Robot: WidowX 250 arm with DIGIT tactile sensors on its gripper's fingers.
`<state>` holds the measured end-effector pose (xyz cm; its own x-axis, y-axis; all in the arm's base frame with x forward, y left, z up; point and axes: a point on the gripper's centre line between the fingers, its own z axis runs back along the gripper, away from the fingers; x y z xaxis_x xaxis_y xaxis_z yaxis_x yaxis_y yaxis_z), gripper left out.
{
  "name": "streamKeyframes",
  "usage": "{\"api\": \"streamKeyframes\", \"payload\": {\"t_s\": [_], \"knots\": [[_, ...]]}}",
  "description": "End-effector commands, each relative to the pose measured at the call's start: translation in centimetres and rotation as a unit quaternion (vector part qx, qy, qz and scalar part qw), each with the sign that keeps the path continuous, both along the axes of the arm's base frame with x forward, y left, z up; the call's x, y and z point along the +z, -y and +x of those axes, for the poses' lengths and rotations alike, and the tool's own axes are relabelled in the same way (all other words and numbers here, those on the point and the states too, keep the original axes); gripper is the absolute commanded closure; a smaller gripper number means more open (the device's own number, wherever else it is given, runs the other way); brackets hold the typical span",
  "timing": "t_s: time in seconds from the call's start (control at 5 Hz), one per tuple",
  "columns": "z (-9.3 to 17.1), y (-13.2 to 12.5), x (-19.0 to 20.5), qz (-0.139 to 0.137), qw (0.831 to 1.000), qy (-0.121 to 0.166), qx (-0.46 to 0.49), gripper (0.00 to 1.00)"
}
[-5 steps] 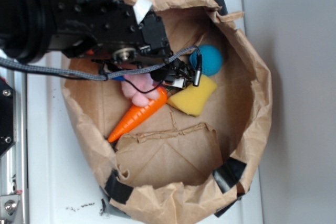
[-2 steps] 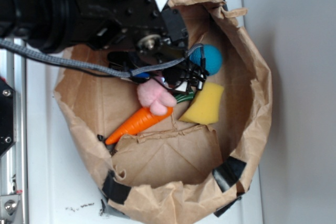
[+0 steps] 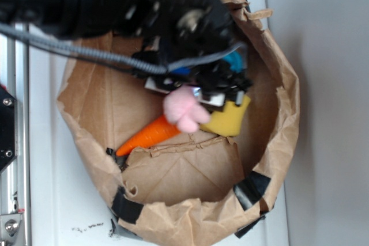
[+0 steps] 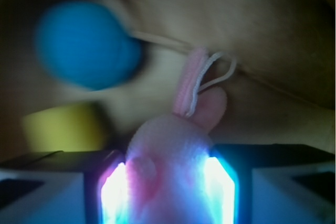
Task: Grab the pink bunny.
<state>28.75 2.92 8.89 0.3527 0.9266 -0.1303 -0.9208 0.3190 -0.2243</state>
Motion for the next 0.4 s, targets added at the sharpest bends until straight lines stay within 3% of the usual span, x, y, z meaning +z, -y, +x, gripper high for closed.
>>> {"api": "streamKeyframes", "payload": {"t_s": [0.0, 0.2], "knots": [[0.5, -1.54, 6.49, 0.039, 0.997, 0.053, -0.048, 1.0], [-0.4, -1.15, 6.29, 0.046, 0.995, 0.062, -0.06, 1.0]]}}
